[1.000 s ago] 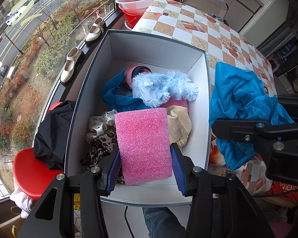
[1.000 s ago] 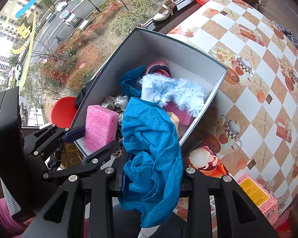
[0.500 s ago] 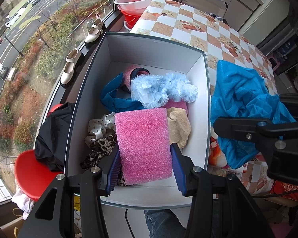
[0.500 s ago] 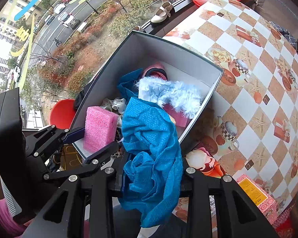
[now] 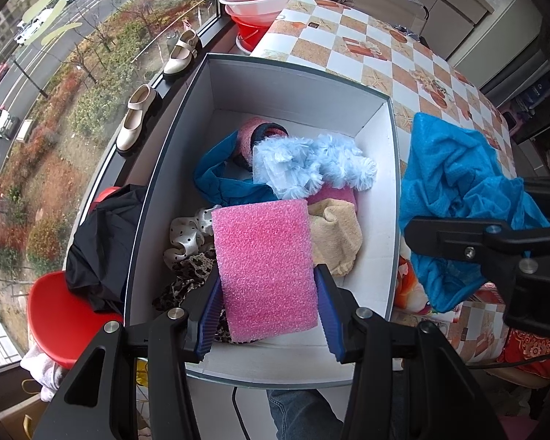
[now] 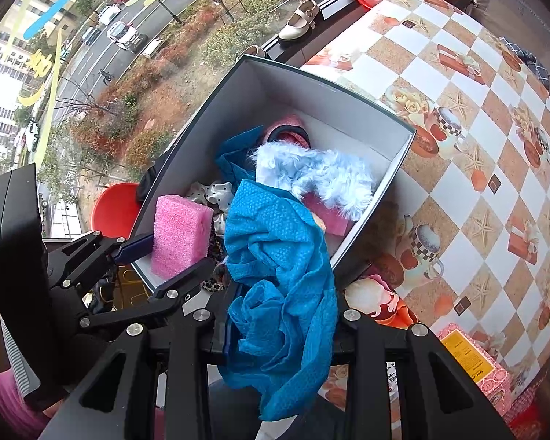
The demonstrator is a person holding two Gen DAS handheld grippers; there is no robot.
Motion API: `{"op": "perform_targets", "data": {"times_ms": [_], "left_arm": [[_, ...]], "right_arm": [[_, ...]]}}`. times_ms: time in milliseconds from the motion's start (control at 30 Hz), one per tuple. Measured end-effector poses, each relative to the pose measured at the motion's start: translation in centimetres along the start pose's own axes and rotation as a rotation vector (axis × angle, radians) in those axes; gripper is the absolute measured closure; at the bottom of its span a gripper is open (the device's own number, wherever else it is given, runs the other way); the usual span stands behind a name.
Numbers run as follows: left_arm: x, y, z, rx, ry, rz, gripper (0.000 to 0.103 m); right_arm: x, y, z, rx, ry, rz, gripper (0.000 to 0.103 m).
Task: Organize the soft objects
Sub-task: 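Hold the pink sponge and blue cloth above the box with both tools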
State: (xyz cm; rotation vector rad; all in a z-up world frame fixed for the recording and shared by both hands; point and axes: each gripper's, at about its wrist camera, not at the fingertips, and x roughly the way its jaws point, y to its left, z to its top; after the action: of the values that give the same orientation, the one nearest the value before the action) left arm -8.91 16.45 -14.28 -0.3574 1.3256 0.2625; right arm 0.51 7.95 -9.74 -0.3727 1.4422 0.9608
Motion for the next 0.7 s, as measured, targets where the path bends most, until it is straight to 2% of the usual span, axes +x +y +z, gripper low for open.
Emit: {"op": "perform_targets", "data": {"times_ms": [700], "left_arm": [[0.33, 0.35, 0.14, -0.006, 0.003, -0.004, 0.051]], "right_arm": [[0.12, 0.3, 0.43, -0.007, 0.008, -0.011, 0.069]]}}
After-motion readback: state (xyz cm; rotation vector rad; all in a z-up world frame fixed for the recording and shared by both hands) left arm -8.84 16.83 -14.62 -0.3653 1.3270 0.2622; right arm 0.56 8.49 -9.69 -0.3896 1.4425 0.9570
